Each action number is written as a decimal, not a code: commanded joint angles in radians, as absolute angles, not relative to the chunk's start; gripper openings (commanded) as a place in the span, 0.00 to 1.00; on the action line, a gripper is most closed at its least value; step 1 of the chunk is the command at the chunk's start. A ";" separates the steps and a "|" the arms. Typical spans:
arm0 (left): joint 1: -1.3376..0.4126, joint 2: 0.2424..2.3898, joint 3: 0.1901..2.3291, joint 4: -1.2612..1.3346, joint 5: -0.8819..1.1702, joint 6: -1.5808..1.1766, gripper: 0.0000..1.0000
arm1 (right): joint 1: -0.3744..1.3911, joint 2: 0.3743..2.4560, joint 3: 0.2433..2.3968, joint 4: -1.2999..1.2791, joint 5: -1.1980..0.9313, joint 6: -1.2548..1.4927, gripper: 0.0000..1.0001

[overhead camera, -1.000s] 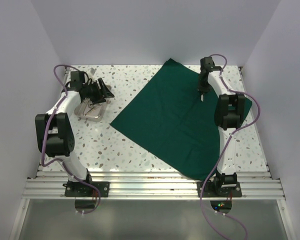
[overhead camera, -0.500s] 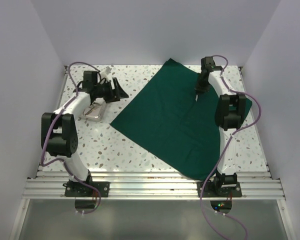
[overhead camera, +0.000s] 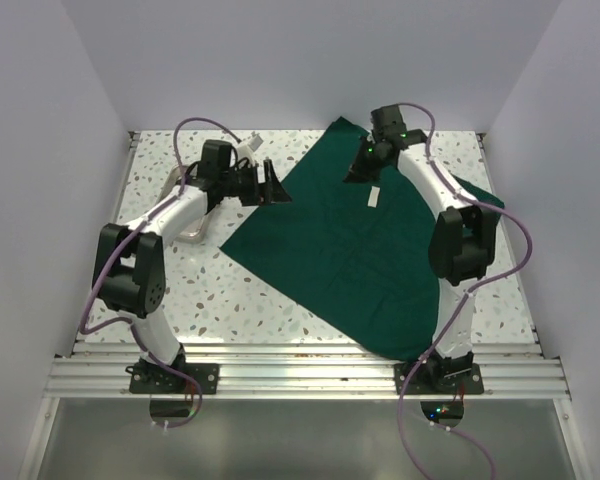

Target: Prepare the surgical pack

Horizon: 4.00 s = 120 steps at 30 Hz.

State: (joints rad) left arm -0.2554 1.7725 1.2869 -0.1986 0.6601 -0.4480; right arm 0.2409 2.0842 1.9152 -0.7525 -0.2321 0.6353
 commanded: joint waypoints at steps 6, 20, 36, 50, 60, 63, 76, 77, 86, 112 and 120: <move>-0.284 1.778 1.348 -0.233 0.617 -0.402 0.81 | 0.261 2.172 2.086 -0.914 0.064 0.500 0.23; -0.284 1.796 1.356 -0.284 0.618 -0.377 0.80 | 0.193 2.326 2.111 -0.868 0.144 0.387 0.36; -0.281 1.844 1.385 -0.296 0.647 -0.377 0.79 | 0.158 2.345 1.979 -0.720 -0.049 0.414 0.41; -0.252 1.838 1.362 -0.298 0.666 -0.373 0.79 | 0.135 2.381 1.959 -0.669 -0.147 0.479 0.28; -0.250 1.836 1.361 -0.291 0.679 -0.367 0.80 | 0.130 2.304 1.947 -0.718 -0.123 0.502 0.04; -0.249 1.839 1.356 -0.267 0.715 -0.385 0.80 | 0.129 2.286 1.977 -0.761 -0.136 0.505 0.00; -0.252 1.818 1.214 0.150 0.995 -0.661 0.83 | 0.215 1.991 1.683 -0.399 -0.829 0.662 0.00; -0.252 1.813 1.198 0.220 1.006 -0.710 0.84 | 0.221 1.971 1.665 -0.364 -0.850 0.679 0.00; -0.275 1.812 1.131 0.420 1.037 -0.849 0.82 | 0.319 1.960 1.629 -0.210 -0.926 0.799 0.00; -0.267 1.856 1.072 0.649 1.081 -1.034 0.19 | 0.374 1.965 1.608 -0.196 -0.962 0.804 0.00; -0.184 1.841 1.115 0.351 1.008 -0.812 0.00 | 0.362 1.991 1.729 -0.440 -0.803 0.712 0.45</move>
State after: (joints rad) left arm -0.2462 1.8553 1.0805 0.5194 1.0504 -0.9672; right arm 0.3683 2.0041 1.6333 -0.2920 -0.9012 0.7773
